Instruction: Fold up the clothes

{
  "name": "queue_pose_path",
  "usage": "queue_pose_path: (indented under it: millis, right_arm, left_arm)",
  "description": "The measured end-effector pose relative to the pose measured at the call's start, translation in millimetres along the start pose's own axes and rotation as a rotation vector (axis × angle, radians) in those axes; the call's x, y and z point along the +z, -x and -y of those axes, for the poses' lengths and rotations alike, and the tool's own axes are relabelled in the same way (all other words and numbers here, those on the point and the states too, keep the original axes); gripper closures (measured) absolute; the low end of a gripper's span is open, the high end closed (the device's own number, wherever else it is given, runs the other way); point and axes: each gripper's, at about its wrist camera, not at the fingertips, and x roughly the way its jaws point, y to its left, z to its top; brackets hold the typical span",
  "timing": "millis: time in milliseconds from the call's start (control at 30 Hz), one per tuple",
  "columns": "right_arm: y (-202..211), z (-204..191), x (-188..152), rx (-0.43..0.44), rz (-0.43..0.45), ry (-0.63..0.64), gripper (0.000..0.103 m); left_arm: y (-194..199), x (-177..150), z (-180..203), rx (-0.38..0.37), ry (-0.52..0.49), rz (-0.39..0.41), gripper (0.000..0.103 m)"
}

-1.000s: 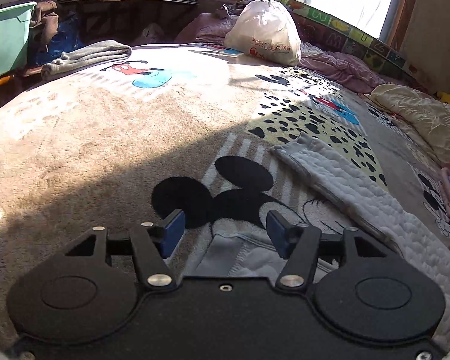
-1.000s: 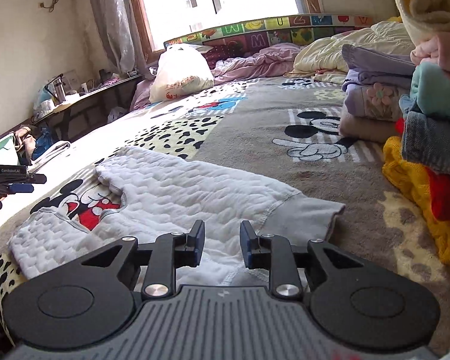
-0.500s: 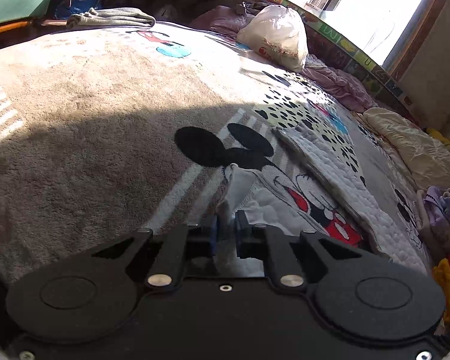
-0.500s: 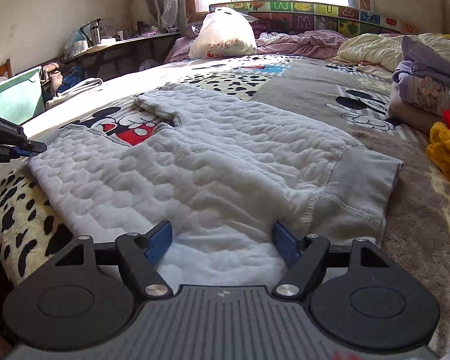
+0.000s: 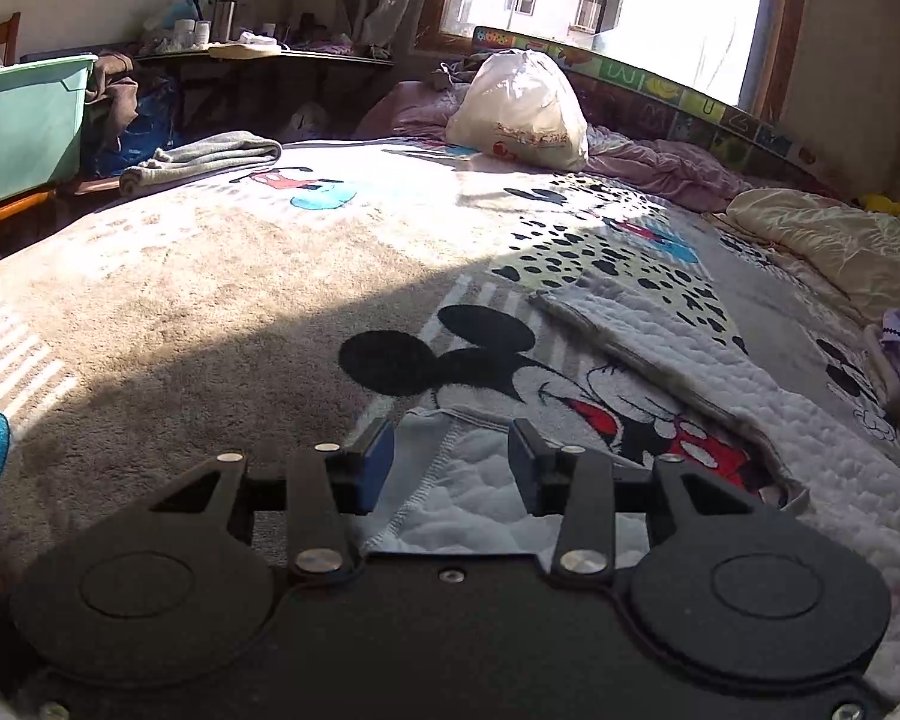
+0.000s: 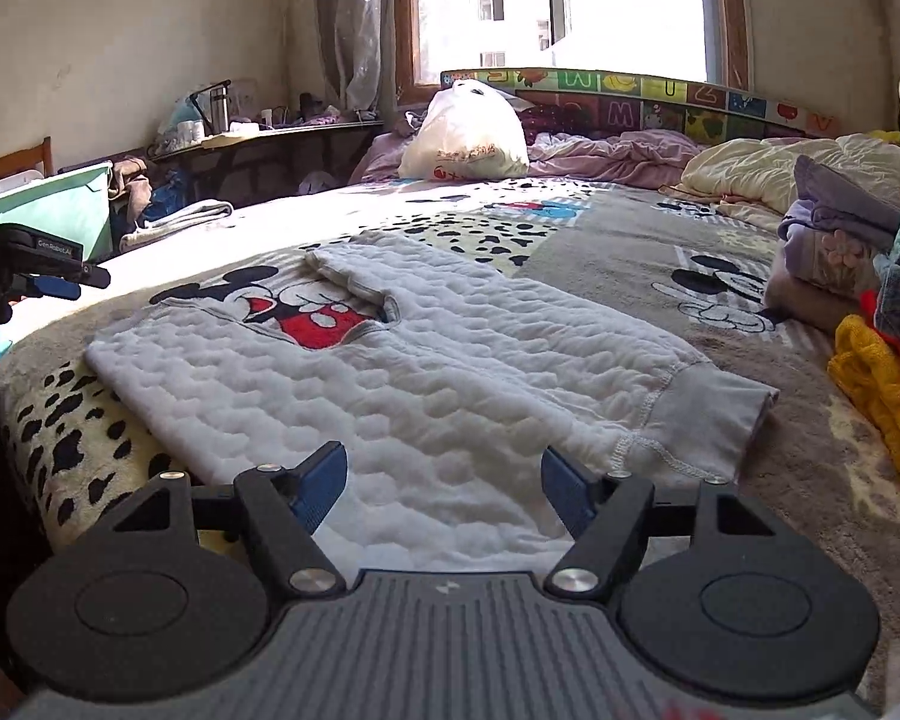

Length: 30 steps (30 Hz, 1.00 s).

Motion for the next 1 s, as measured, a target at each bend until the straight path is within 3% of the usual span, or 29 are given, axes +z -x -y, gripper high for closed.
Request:
queue_pose_path:
  millis: [67,100,167,267,333,367,433,567,667,767,867,1000]
  right_arm:
    - [-7.9,2.8,10.4,-0.007,0.048,0.002,0.032]
    - [-14.1,5.3,14.9,-0.004,0.060,-0.004,0.032]
    - [-27.6,12.6,17.7,-0.006,0.067,-0.028,0.031]
    - [-62.4,34.6,2.2,-0.073,-0.120,-0.115,0.027]
    - [-54.0,41.5,2.2,-0.092,-0.118,-0.144,0.039]
    - [-50.0,40.6,3.8,-0.111,-0.127,-0.124,0.040]
    - [-41.9,40.7,-1.2,-0.160,-0.155,-0.112,0.038]
    - [-23.0,54.0,-9.0,-0.189,-0.160,-0.149,0.038]
    - [-9.4,63.3,-11.5,-0.270,-0.173,-0.173,0.029]
    - [10.8,78.9,-12.1,-0.279,-0.130,-0.260,0.028]
    - [35.8,81.6,-1.9,-0.259,-0.037,-0.275,0.028]
    - [57.2,66.6,13.8,-0.189,-0.006,-0.145,0.028]
  left_arm:
    - [-13.0,-10.3,5.7,-0.026,-0.019,-0.063,0.062]
    - [-19.8,-14.3,5.0,-0.012,-0.037,-0.087,0.057]
    - [-25.6,-17.2,1.2,0.024,-0.049,-0.108,0.057]
    - [-21.8,-12.5,-10.3,0.059,-0.003,-0.108,0.057]
    - [-21.4,-11.2,-19.8,0.081,0.022,-0.111,0.057]
    - [-21.2,-10.1,-23.9,0.077,0.038,-0.113,0.057]
    - [-20.4,-6.8,-30.1,0.068,0.071,-0.119,0.057]
    - [-16.9,0.3,-48.3,0.149,0.131,-0.131,0.056]
    - [-9.2,7.5,-73.0,0.142,0.222,-0.133,0.056]
    - [6.5,22.6,-88.0,0.136,0.247,-0.084,0.056]
    - [21.8,35.5,-89.6,0.091,0.183,-0.043,0.056]
    - [33.1,38.3,-69.2,0.008,-0.075,-0.013,0.055]
